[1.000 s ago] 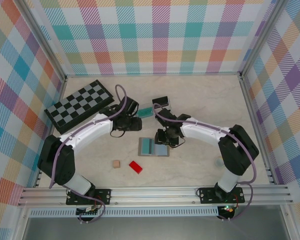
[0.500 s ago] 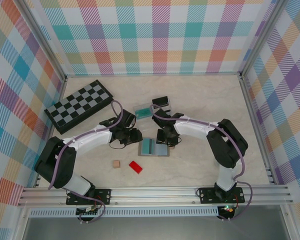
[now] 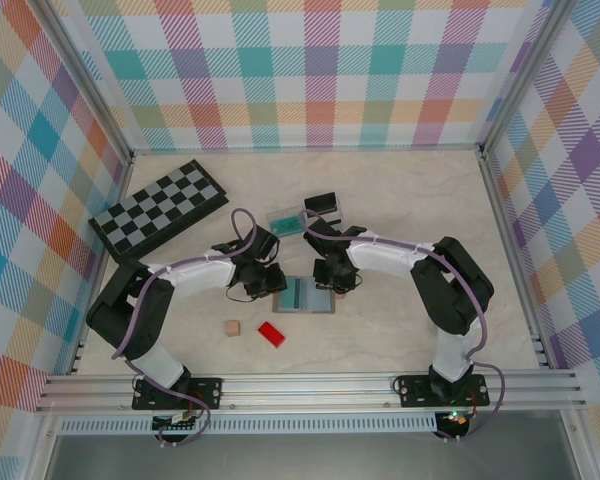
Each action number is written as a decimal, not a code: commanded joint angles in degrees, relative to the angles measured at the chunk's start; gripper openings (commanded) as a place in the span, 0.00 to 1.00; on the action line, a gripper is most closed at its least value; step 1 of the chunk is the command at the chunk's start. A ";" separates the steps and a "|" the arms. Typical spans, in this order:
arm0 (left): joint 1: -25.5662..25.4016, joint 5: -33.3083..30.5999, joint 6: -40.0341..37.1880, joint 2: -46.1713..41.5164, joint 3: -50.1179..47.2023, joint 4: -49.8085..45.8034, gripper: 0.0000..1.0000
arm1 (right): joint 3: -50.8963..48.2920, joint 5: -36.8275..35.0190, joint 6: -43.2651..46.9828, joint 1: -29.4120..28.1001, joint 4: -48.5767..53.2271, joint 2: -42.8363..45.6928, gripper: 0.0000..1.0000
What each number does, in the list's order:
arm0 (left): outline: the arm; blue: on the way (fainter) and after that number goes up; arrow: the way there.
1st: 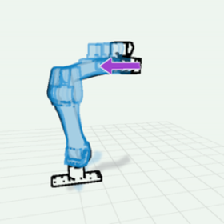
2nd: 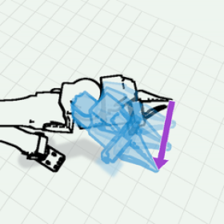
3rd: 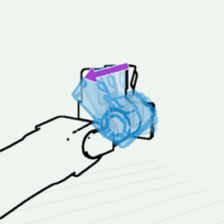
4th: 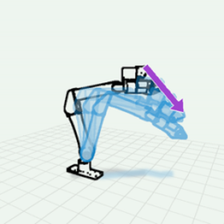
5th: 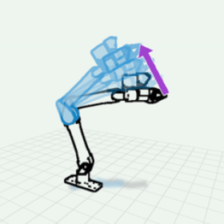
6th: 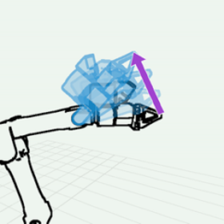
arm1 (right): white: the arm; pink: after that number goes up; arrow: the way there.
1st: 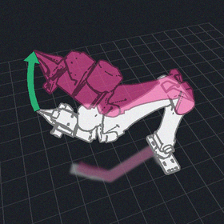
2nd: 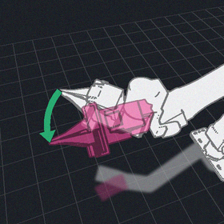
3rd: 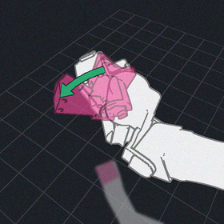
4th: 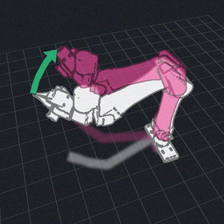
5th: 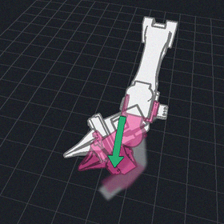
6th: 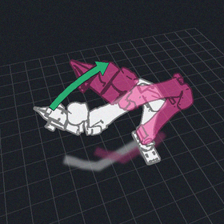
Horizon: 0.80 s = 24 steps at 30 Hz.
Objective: Take the credit cards out of the card holder
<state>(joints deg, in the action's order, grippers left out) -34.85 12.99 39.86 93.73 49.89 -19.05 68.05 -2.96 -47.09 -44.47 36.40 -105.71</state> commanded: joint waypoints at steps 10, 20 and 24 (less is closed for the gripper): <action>-0.78 -0.65 0.67 3.19 -1.52 1.16 0.13 | -0.64 7.28 2.26 0.07 -5.80 0.79 0.18; -0.83 -1.87 0.21 -1.25 -0.83 -1.58 0.20 | -0.11 -1.25 1.61 0.08 0.33 3.99 0.15; -0.36 -1.49 0.20 -3.33 -0.54 -1.76 0.22 | -1.49 -0.65 3.20 0.04 -1.25 7.30 0.24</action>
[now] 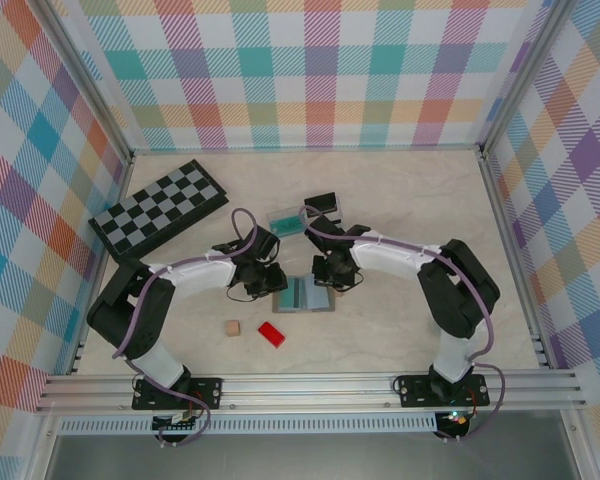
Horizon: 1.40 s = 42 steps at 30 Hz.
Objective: Take the credit cards out of the card holder
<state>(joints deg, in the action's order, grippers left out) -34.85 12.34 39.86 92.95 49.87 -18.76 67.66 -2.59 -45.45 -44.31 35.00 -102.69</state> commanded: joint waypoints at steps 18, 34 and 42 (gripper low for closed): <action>0.40 1.99 1.62 -1.29 -1.50 -0.10 0.12 | -3.85 19.90 2.51 0.02 -16.30 0.08 0.28; 0.49 1.19 1.12 1.42 -1.09 -1.56 0.06 | -6.44 19.23 1.42 1.16 -18.66 -2.99 0.21; 0.49 1.28 1.03 2.02 -1.31 -1.63 0.05 | -6.66 20.33 1.46 1.27 -19.88 -4.11 0.21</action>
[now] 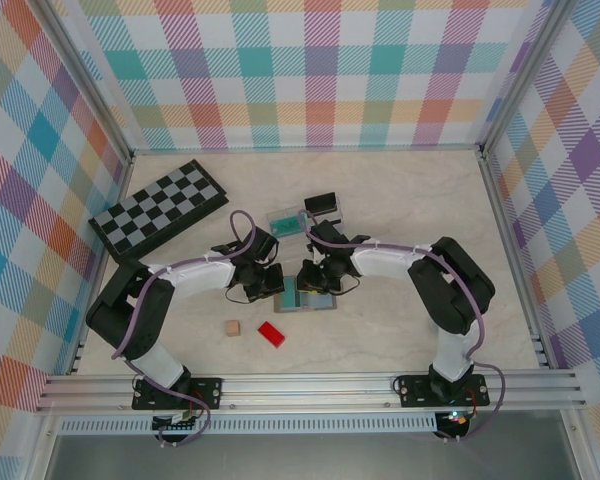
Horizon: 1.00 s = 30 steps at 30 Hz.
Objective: Take the credit cards out of the card holder
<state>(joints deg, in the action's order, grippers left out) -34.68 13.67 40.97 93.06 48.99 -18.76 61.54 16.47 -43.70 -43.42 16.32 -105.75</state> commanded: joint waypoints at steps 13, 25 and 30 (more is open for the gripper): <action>0.31 -0.71 -0.18 1.69 -0.97 -1.88 0.05 | -0.89 1.82 0.02 0.35 -1.74 -1.21 0.13; 0.33 -2.40 -0.76 1.40 -1.19 -3.21 0.04 | -2.19 -2.04 1.24 1.10 0.82 1.68 0.11; 0.35 -2.26 -0.78 1.40 -1.09 -3.25 0.03 | -2.50 -2.32 1.34 1.42 1.11 1.87 0.08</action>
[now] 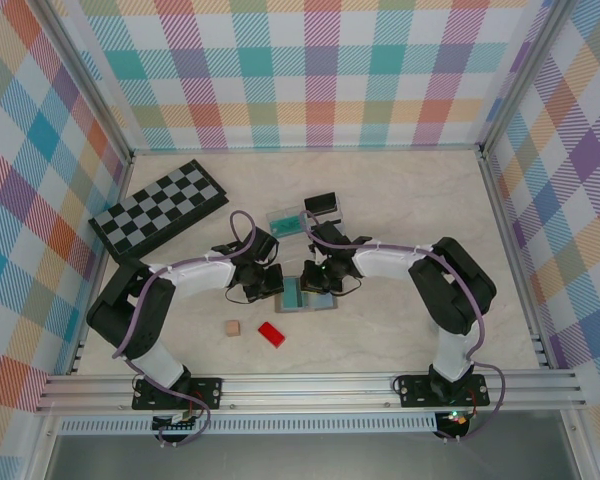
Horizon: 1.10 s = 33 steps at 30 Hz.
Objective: Take the credit cards out of the card holder
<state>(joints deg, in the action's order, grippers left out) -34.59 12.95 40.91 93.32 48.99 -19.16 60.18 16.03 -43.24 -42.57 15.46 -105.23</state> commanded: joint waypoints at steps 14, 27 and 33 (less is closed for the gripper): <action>0.27 -1.70 -1.41 -5.25 1.11 -3.49 0.02 | -1.28 -0.15 1.34 0.64 0.65 2.65 0.07; 0.17 2.66 -1.04 -1.83 0.54 1.18 0.00 | -2.59 3.74 0.28 1.09 -3.47 2.58 0.16; 0.22 2.04 -1.02 1.22 0.10 0.37 0.00 | -2.79 4.86 0.18 1.52 -4.63 1.78 0.18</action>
<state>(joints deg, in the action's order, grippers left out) -34.59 14.59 40.49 93.27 49.01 -18.11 57.95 19.22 -43.03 -41.32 12.51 -104.40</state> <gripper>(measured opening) 0.043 0.182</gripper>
